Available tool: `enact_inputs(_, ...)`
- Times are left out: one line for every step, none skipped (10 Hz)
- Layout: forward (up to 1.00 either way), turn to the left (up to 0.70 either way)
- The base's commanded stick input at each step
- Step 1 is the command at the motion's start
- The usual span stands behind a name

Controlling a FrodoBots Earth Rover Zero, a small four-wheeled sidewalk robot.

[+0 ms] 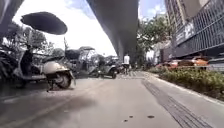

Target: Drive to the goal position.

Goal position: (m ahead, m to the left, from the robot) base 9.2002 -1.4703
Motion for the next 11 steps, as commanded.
enact_inputs(0.7,-0.01)
enact_inputs(0.7,-0.14)
enact_inputs(0.7,-0.14)
enact_inputs(0.7,-0.02)
enact_inputs(0.7,0.0)
enact_inputs(0.7,0.0)
enact_inputs(0.7,0.0)
enact_inputs(0.7,0.0)
enact_inputs(0.7,0.0)
enact_inputs(0.7,0.0)
enact_inputs(0.7,0.0)
